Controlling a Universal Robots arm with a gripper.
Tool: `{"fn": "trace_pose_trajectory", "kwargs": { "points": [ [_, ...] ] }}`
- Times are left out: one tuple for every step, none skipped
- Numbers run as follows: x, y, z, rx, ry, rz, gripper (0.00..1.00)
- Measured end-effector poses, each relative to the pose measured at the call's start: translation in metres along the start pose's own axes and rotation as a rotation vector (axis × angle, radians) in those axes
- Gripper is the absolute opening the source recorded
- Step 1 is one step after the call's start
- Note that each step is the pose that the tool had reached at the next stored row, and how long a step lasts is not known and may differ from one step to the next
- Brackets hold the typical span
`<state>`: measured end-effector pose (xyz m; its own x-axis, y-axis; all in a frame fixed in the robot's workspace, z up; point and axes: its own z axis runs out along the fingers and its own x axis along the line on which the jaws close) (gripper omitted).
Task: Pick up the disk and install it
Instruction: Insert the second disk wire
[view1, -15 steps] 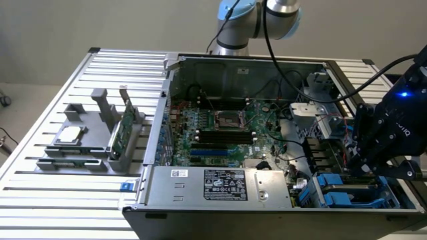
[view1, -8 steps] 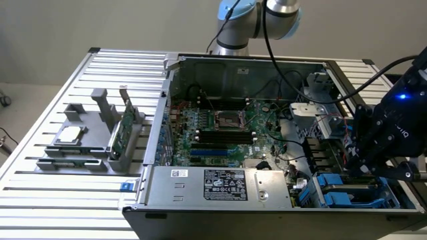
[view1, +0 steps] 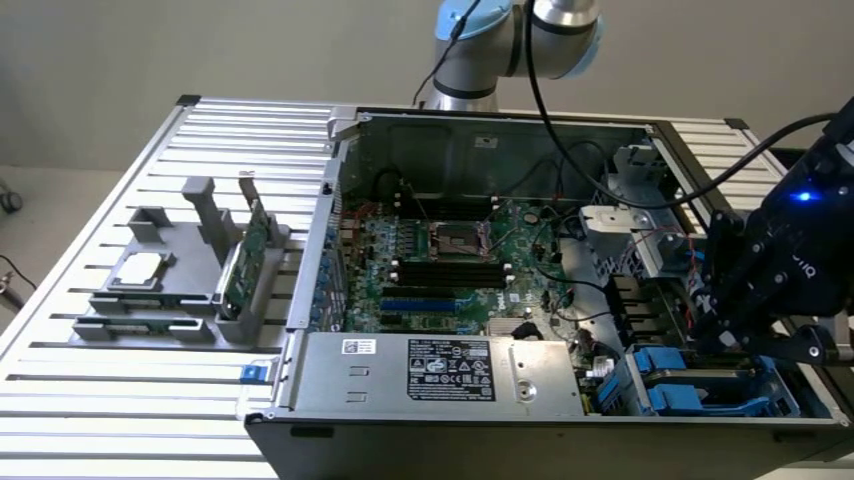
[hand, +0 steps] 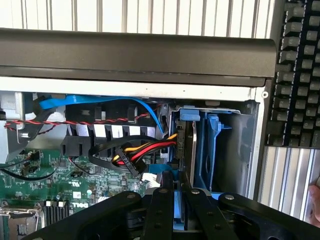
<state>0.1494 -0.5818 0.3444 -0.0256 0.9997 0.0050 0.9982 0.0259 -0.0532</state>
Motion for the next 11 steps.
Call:
{"fn": "trace_pose_trajectory", "kwargs": {
  "points": [
    [-0.0001,0.0,0.0002,0.0,0.0003,0.0,0.16],
    [-0.0002,0.0,0.0004,0.0,0.0004,0.0,0.16],
    [-0.0003,0.0,0.0005,0.0,0.0004,0.0,0.16],
    [-0.0003,0.0001,0.0006,0.0,0.0004,0.0,0.16],
    [-0.0003,0.0001,0.0006,0.0,0.0006,0.0,0.16],
    [-0.0003,0.0,0.0006,0.0,0.0007,0.0,0.16],
    [-0.0003,0.0001,0.0006,0.0,0.0008,0.0,0.16],
    [-0.0003,0.0001,0.0006,0.0,0.001,0.0,0.16],
    [-0.0004,0.0001,0.0006,0.0,0.0011,0.0,0.16],
    [-0.0004,0.0003,0.0006,0.0,0.0013,0.0,0.16],
    [-0.0004,0.0006,0.0005,0.0,0.0013,0.001,0.16]
  ]
}}
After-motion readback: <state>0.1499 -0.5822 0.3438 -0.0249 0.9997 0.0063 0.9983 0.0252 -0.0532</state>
